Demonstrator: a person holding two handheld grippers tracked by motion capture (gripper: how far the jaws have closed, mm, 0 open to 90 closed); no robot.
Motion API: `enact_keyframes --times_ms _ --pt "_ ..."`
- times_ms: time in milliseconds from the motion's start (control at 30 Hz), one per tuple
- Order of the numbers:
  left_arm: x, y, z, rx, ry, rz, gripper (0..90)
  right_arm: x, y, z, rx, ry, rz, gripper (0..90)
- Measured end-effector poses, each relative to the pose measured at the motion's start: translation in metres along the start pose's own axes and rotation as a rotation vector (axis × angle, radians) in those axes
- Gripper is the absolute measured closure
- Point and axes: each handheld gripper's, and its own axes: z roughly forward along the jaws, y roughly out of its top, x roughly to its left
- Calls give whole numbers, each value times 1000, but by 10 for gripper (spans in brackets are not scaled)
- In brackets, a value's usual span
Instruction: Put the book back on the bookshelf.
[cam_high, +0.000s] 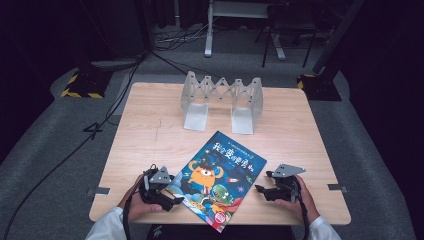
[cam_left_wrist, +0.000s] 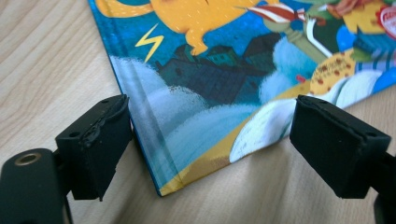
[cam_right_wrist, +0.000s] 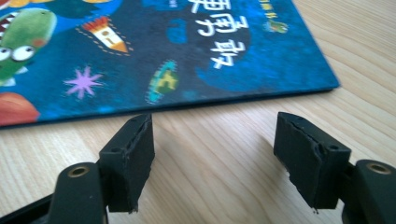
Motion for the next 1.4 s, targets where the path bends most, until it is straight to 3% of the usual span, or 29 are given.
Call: enact_keyframes --times_ms 33,167,267,467,633,900,1033,1300,1400 --pt "-3 0 1 1 4 5 134 1 1 1 -1 4 -4 290" --pt "-5 -1 -1 -20 -53 -18 156 2 5 6 -2 9 -6 280" --pt "-10 0 1 -1 -18 7 150 0 7 8 8 13 -9 252" --pt "-13 0 1 -7 -38 -2 152 -4 9 10 6 -2 4 246" --pt "-16 -1 -2 1 -50 -26 161 -5 14 13 10 -5 4 315" --pt "-26 -2 -4 10 -30 -9 208 -8 26 23 14 -59 13 323" --pt "-25 -1 -5 10 -38 -35 252 -9 30 27 12 -70 13 334" --pt "-31 2 0 -2 -40 -32 261 -17 31 32 -12 -95 62 352" --pt "-35 4 3 -10 -56 -24 261 -12 25 25 -11 -87 23 365"
